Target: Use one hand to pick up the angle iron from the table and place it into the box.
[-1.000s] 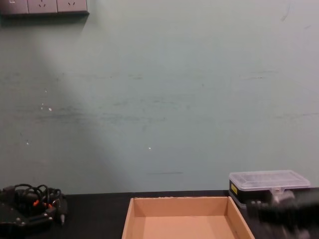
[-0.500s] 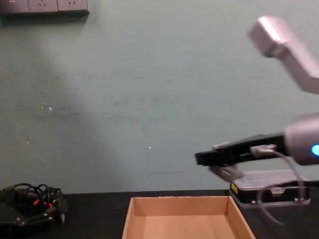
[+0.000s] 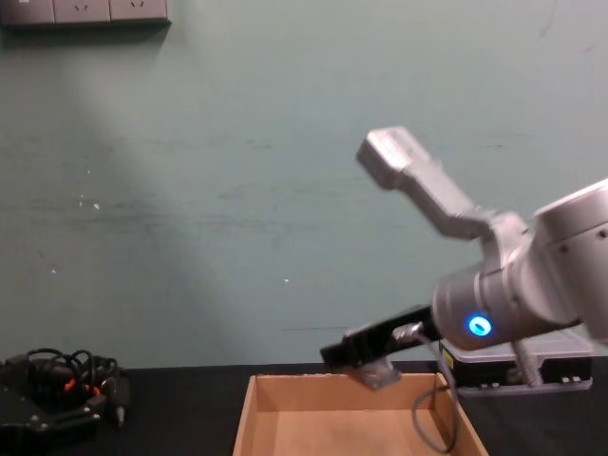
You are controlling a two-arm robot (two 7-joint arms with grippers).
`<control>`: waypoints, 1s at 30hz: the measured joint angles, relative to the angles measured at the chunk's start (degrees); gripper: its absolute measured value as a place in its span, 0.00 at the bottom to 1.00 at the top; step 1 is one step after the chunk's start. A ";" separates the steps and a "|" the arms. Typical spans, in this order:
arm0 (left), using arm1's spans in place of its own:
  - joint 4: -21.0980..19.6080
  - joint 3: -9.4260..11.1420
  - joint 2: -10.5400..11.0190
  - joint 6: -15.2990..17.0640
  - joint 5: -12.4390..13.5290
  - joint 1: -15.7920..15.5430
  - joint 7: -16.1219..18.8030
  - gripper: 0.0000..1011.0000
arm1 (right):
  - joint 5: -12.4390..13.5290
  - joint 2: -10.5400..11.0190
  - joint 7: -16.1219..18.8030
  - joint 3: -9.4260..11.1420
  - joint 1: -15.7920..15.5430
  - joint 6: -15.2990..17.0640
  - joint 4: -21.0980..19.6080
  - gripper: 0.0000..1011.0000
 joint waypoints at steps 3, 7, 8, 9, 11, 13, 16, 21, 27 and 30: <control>0.00 0.00 0.00 0.00 0.00 0.00 0.00 1.00 | -0.68 -1.54 -0.01 -0.34 1.42 -1.26 4.47 0.44; 0.01 0.00 0.00 0.00 0.00 0.00 0.00 1.00 | -1.62 -3.92 0.39 -0.76 3.56 -3.24 11.44 0.44; 0.00 0.00 0.00 0.00 -0.01 0.00 0.00 1.00 | -1.79 -4.22 0.47 -0.77 3.85 -3.59 12.34 0.44; 0.00 0.00 0.00 0.00 0.00 0.00 0.00 1.00 | -2.07 -4.79 0.56 -0.79 4.37 -4.16 14.08 0.44; 0.01 0.00 0.00 0.00 -0.01 0.00 0.00 1.00 | -2.34 -5.31 0.62 -0.78 4.84 -4.66 15.70 0.44; 0.01 0.00 0.00 0.00 0.00 0.00 0.00 1.00 | -2.68 -5.88 0.75 -0.72 5.41 -5.22 17.46 0.44; 0.01 0.00 0.00 0.00 0.00 0.00 0.00 1.00 | -2.95 -6.42 1.05 -0.59 5.88 -5.76 19.05 0.44; 0.01 0.00 0.00 0.00 0.00 0.00 0.00 1.00 | -3.40 -7.25 1.67 -0.20 6.64 -6.96 21.68 0.44; 0.01 0.00 0.00 0.00 0.00 0.00 0.00 1.00 | -3.40 -7.20 1.64 -0.25 6.64 -6.89 21.49 0.44; 0.00 0.00 0.00 0.00 0.00 0.00 0.00 1.00 | -3.40 -7.18 1.63 -0.26 6.64 -6.85 21.38 0.51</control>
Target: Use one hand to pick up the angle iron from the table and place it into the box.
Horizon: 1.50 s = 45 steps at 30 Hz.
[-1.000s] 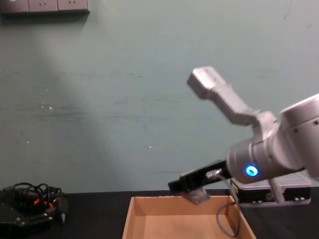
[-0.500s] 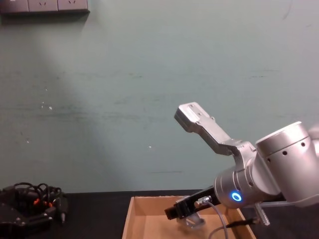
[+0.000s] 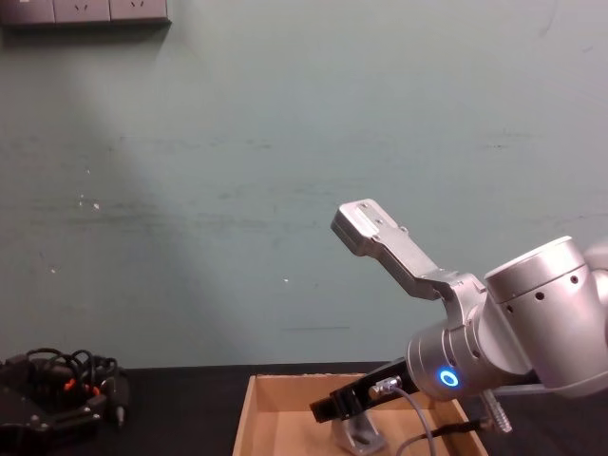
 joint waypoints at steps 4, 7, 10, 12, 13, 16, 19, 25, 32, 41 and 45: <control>0.00 0.00 0.00 0.00 0.00 0.00 0.00 1.00 | 0.01 0.02 -0.03 -0.02 0.00 0.10 -0.08 0.64; 0.00 0.00 0.00 0.00 0.00 0.00 0.00 1.00 | 0.01 0.03 -0.06 -0.04 -0.02 0.14 -0.14 0.73; 0.00 0.00 0.00 0.00 0.00 0.00 0.00 1.00 | 0.03 0.04 -0.08 -0.05 -0.03 0.18 -0.18 0.82; 0.00 0.00 0.00 0.00 0.00 0.00 0.00 1.00 | 0.03 0.06 -0.11 -0.07 -0.04 0.20 -0.20 0.88; 0.00 0.00 0.00 0.00 0.00 0.00 0.00 1.00 | 0.04 0.06 -0.11 -0.07 -0.04 0.20 -0.21 0.89; 0.00 0.00 0.00 0.00 0.00 0.00 0.00 1.00 | 0.05 0.07 -0.14 -0.09 -0.05 0.23 -0.23 0.97; 0.00 0.00 0.00 0.00 0.00 0.00 0.00 1.00 | 0.07 0.08 -0.17 -0.09 -0.07 0.25 -0.25 0.99; -0.01 0.00 0.00 0.00 0.00 0.00 0.00 1.00 | 0.41 3.26 -0.44 1.73 -5.19 -1.89 -10.64 0.99; 0.00 0.00 0.00 0.00 0.00 0.00 0.00 1.00 | 2.95 8.91 2.54 5.17 -13.14 -3.45 -27.65 0.99; 0.00 0.00 0.00 0.00 0.00 0.00 0.00 1.00 | 8.66 18.09 9.30 7.93 -22.24 -1.19 -44.14 0.99; 0.00 0.00 0.00 0.00 0.00 0.00 0.00 1.00 | 10.11 22.44 12.47 7.98 -25.51 -1.17 -48.49 0.99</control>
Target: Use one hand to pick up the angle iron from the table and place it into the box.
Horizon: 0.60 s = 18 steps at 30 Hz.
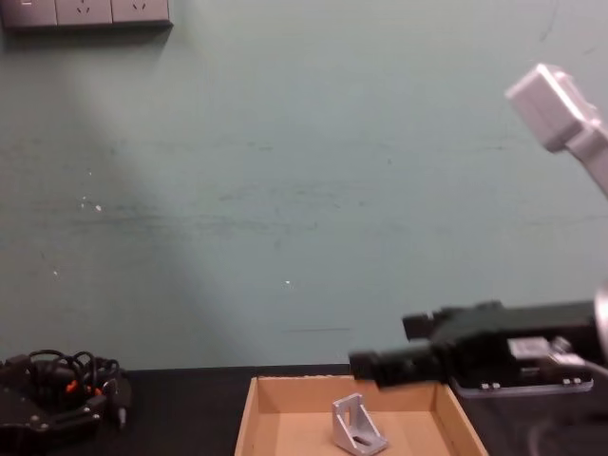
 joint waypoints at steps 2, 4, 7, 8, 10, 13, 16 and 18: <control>0.00 0.00 0.00 0.00 0.00 0.00 0.00 1.00 | 0.39 1.64 1.55 -0.27 -0.94 -0.42 -1.10 0.99; 0.00 0.00 0.00 0.00 0.00 0.00 0.00 1.00 | 0.81 4.04 4.00 -0.95 -1.99 -1.38 -2.03 0.99; 0.00 0.00 0.00 0.00 0.00 0.00 0.00 1.00 | 1.60 7.09 8.80 -2.16 -2.58 -3.61 -2.30 0.99; 0.00 0.00 0.00 0.00 0.00 0.00 0.00 1.00 | 1.80 7.81 10.01 -2.53 -2.61 -4.27 -2.24 0.99; 0.00 0.00 0.00 0.00 0.00 0.00 0.00 1.00 | 2.11 9.69 13.63 -3.74 -2.48 -6.20 -1.70 0.99; 0.00 0.00 0.00 0.00 0.00 0.00 0.00 1.00 | 2.25 11.50 18.33 -5.61 -1.57 -8.57 -0.49 0.99; 0.00 0.00 0.00 0.00 0.00 0.00 0.00 1.00 | 1.90 12.78 22.49 -7.82 -0.36 -10.92 0.64 0.99; 0.00 0.00 0.00 0.00 0.00 0.00 0.00 1.00 | 1.45 13.18 24.09 -8.90 0.17 -11.97 1.12 0.99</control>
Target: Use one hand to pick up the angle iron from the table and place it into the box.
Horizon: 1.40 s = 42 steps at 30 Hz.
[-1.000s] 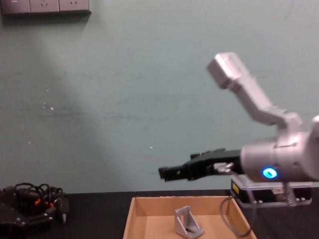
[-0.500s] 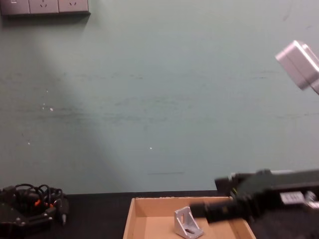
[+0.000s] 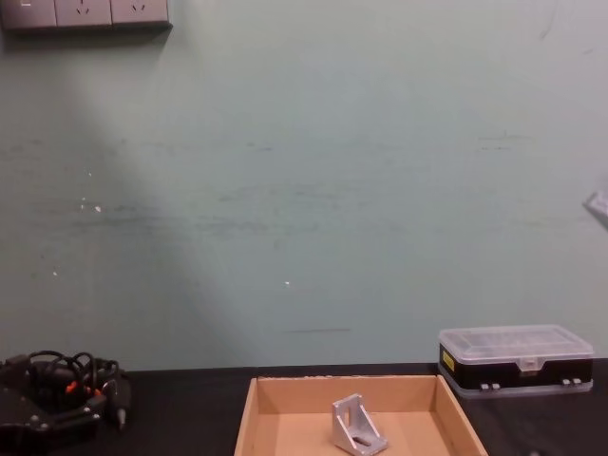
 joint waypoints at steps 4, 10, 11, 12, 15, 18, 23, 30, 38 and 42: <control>0.00 0.00 0.00 0.00 0.00 0.00 0.00 1.00 | -1.22 0.48 2.96 -2.81 1.38 -2.32 1.21 0.99; 0.00 0.00 0.00 0.00 0.00 0.00 0.00 1.00 | -2.54 0.24 3.85 -5.23 2.39 -3.44 1.68 0.99; 0.00 0.00 0.00 0.00 0.00 0.00 0.00 1.00 | -2.82 0.05 3.86 -5.79 2.59 -3.65 1.71 0.99; 0.00 0.00 0.00 0.00 0.00 0.00 0.00 1.00 | -2.90 -0.04 3.85 -6.08 2.67 -3.72 1.71 0.99; 0.00 0.00 0.00 0.00 0.00 0.00 0.00 1.00 | -3.26 -0.46 3.65 -6.96 3.03 -3.84 1.77 0.99; 0.00 0.00 0.00 0.00 0.00 0.00 0.00 1.00 | -3.58 -0.86 3.07 -7.76 3.42 -3.82 2.06 0.99; 0.00 0.00 0.00 0.00 0.00 0.00 0.00 1.00 | -4.83 -1.84 1.48 -9.47 4.74 -1.37 3.80 0.99; 0.00 0.00 0.00 0.00 0.00 0.00 0.00 1.00 | -4.34 -2.78 0.68 -10.66 5.81 0.71 5.49 0.99; 0.00 0.00 0.00 0.00 0.00 0.00 0.00 1.00 | -3.67 -3.27 0.29 -11.80 6.49 2.42 6.11 0.99; 0.00 0.00 0.00 0.00 0.00 0.00 0.00 1.00 | -3.68 -3.26 0.29 -11.74 6.45 2.30 6.12 0.99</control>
